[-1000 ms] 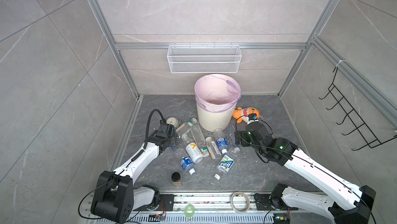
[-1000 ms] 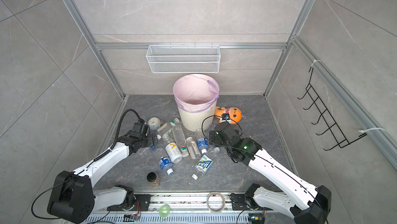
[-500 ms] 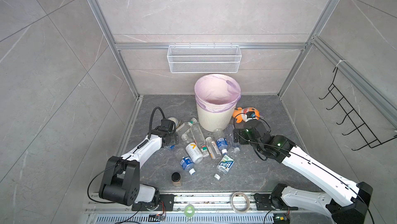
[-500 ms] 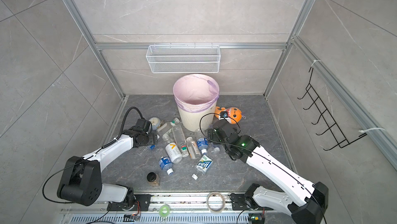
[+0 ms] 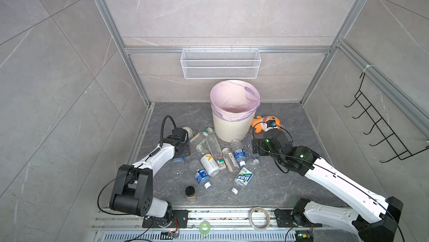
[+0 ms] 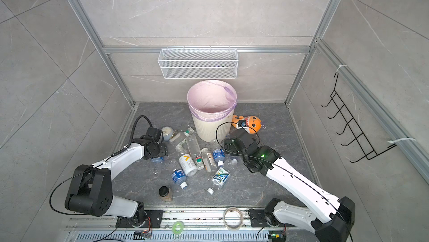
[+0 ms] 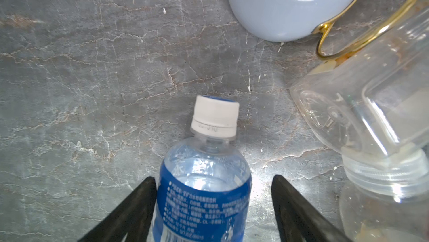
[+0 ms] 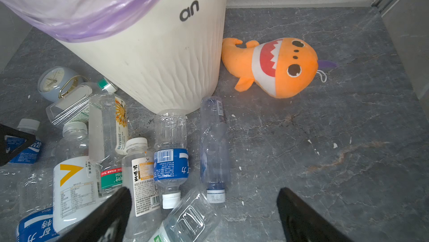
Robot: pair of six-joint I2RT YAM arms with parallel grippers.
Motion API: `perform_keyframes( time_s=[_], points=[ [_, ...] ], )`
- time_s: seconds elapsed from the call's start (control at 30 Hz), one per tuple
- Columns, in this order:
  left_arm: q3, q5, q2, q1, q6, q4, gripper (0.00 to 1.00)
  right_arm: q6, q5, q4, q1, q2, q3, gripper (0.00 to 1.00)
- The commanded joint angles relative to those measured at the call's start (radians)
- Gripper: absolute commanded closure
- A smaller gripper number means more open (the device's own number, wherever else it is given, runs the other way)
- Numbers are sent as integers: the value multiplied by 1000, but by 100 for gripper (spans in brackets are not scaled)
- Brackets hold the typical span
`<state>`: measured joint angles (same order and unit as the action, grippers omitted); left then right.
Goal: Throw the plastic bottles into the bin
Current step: 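Close the left gripper on the blue-labelled bottle and lift it, then carry the blue-labelled bottle with the left gripper above the bin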
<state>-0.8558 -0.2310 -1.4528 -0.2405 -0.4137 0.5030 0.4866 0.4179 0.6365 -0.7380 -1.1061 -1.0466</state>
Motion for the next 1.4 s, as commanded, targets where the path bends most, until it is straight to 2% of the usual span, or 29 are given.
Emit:
perform_keyframes(
  time_s=[0.0, 0.27, 0.53, 0.77, 0.87, 1.03, 1.23, 1.37],
  points=[
    [-10, 39, 11, 4, -55, 42, 19, 7, 4, 14, -2, 15, 6, 1],
    [107, 65, 18, 2, -126, 11, 19, 13, -1, 3, -1, 16, 26, 1],
    [120, 83, 52, 1, -131, 31, 21, 22, -5, -13, -2, 11, 43, 1],
    [127, 85, 51, 0, -122, -10, 43, 30, -7, -18, -2, 18, 65, 1],
    [149, 77, 84, 0, -120, -48, 46, 25, -1, -15, -2, 27, 72, 1],
    [214, 73, 211, 0, -99, -133, 47, 9, -8, -57, -1, 76, 138, 1],
    [302, 75, 440, 0, -52, -216, 45, -16, -42, -129, -2, 161, 247, 1],
    [362, 101, 578, 1, -21, -264, 45, -22, -24, -175, -3, 230, 318, 1]
  ],
)
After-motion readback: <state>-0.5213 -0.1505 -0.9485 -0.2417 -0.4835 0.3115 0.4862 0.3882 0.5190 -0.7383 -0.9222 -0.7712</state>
